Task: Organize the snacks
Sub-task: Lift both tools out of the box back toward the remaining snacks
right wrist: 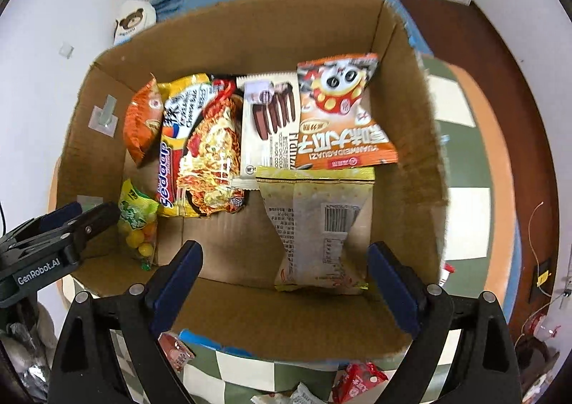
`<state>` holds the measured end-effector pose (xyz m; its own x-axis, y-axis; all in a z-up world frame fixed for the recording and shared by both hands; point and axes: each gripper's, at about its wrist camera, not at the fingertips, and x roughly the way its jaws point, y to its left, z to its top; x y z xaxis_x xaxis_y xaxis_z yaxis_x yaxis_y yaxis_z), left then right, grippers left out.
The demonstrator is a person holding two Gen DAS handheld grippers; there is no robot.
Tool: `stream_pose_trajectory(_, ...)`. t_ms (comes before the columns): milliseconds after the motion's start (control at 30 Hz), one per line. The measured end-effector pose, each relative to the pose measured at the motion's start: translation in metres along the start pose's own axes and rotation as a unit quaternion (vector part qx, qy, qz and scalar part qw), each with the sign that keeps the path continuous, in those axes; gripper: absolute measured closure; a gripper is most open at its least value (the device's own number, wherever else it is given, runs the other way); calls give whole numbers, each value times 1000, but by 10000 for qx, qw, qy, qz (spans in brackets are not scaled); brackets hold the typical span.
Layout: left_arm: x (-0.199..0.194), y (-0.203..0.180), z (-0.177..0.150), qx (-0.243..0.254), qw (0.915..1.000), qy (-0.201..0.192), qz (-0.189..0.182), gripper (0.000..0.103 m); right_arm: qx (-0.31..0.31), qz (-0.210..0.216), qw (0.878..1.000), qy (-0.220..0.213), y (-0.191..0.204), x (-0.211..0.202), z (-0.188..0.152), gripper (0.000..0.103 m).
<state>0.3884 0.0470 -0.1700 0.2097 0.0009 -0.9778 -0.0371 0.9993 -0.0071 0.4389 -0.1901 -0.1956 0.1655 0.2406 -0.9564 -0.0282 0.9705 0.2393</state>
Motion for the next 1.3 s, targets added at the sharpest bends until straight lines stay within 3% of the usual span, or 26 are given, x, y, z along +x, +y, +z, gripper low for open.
stream_pose_trajectory(233, -40, 6, -25, -54, 9982, -589, 89, 21, -74, -99, 9982, -592, 5, -43, -21, 7)
stream_pose_trajectory(567, -106, -4, -73, 190, 9870, -1571, 267, 21, -182, -247, 9894, -1420, 18, -104, -68, 7)
stream_pose_trajectory(900, -150, -10, -110, 253, 9796, -1994, 25, 21, -73, -62, 9794, -2015, 29, -164, -116, 7)
stream_pose_trajectory(1100, -137, -5, -138, 273, 9847, -1722, 5, 21, 155, 101, 9873, -1575, 17, -151, -149, 7)
stream_pose_trajectory(1300, -70, -6, -182, 486, 9948, -870, 218, 21, 867, 43, 9947, -554, -35, -87, -209, 7)
